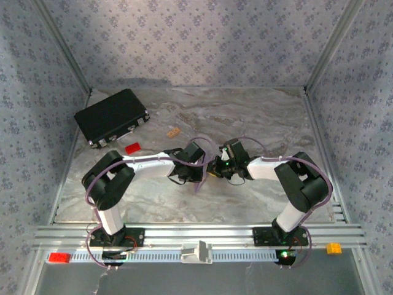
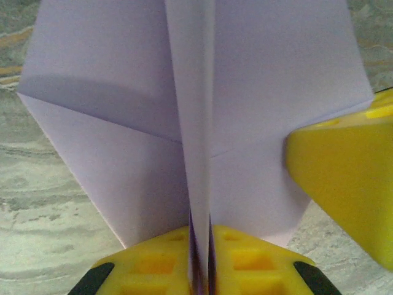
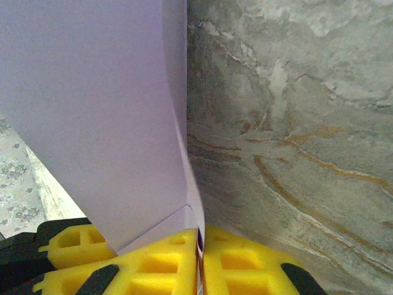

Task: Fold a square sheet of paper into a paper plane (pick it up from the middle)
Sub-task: Turn over a paper plane at the center of the table.

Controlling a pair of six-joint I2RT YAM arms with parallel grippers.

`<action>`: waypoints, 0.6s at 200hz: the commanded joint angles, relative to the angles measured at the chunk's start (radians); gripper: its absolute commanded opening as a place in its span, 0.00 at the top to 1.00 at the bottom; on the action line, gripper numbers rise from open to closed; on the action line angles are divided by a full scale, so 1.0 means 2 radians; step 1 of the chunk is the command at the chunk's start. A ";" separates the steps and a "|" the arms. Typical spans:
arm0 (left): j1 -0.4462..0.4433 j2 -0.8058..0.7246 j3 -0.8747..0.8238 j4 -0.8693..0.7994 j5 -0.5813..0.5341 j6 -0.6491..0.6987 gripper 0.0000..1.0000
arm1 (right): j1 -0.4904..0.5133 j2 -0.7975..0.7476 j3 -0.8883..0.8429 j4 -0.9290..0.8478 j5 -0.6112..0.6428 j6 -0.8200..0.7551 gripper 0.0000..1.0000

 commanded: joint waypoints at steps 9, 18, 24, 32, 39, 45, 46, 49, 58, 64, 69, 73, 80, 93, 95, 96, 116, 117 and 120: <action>-0.004 0.004 0.011 0.007 0.014 0.010 0.89 | -0.003 0.006 -0.007 0.002 -0.006 -0.005 0.89; -0.004 0.003 0.011 0.010 0.017 0.009 0.90 | -0.003 0.006 -0.008 0.002 -0.006 -0.005 0.89; -0.004 0.004 0.011 0.011 0.018 0.010 0.90 | -0.003 0.005 -0.008 0.002 -0.006 -0.004 0.89; -0.004 0.004 0.011 0.011 0.019 0.009 0.89 | -0.004 0.005 -0.009 0.002 -0.006 -0.005 0.89; -0.004 0.005 0.012 0.010 0.020 0.008 0.89 | -0.004 0.004 -0.009 0.002 -0.006 -0.006 0.89; -0.004 0.006 0.012 0.010 0.021 0.008 0.89 | -0.005 0.003 -0.010 0.002 -0.005 -0.006 0.88; -0.004 0.006 0.012 0.011 0.021 0.008 0.89 | -0.004 0.003 -0.010 0.002 -0.005 -0.006 0.88; -0.004 0.006 0.013 0.011 0.022 0.009 0.89 | -0.005 0.003 -0.010 0.002 -0.006 -0.006 0.88; -0.004 0.006 0.012 0.012 0.023 0.008 0.89 | -0.005 0.002 -0.011 0.001 -0.006 -0.006 0.88; -0.004 0.006 0.012 0.012 0.023 0.009 0.89 | -0.005 0.002 -0.010 0.001 -0.007 -0.006 0.88; -0.004 0.006 0.013 0.011 0.023 0.009 0.89 | -0.005 0.002 -0.011 0.001 -0.007 -0.007 0.88; -0.004 0.007 0.013 0.010 0.023 0.009 0.90 | -0.006 0.001 -0.011 0.001 -0.007 -0.006 0.88; -0.004 0.007 0.013 0.009 0.023 0.010 0.92 | -0.006 0.000 -0.011 0.001 -0.008 -0.006 0.87; -0.004 0.007 0.015 0.006 0.020 0.010 0.95 | -0.007 -0.003 -0.012 0.000 -0.009 -0.007 0.86; -0.004 0.007 0.015 0.005 0.019 0.010 0.96 | -0.007 -0.005 -0.012 -0.001 -0.009 -0.008 0.85; -0.004 0.007 0.015 0.004 0.019 0.011 0.96 | -0.007 -0.005 -0.012 -0.001 -0.009 -0.008 0.85; -0.005 -0.003 0.016 -0.012 -0.003 0.010 0.99 | -0.011 -0.025 -0.011 -0.021 -0.003 -0.017 0.76; -0.005 -0.003 0.016 -0.012 -0.005 0.010 0.99 | -0.011 -0.026 -0.011 -0.023 -0.003 -0.018 0.76; -0.005 -0.006 0.015 -0.016 -0.009 0.010 0.99 | -0.011 -0.030 -0.011 -0.029 0.000 -0.020 0.75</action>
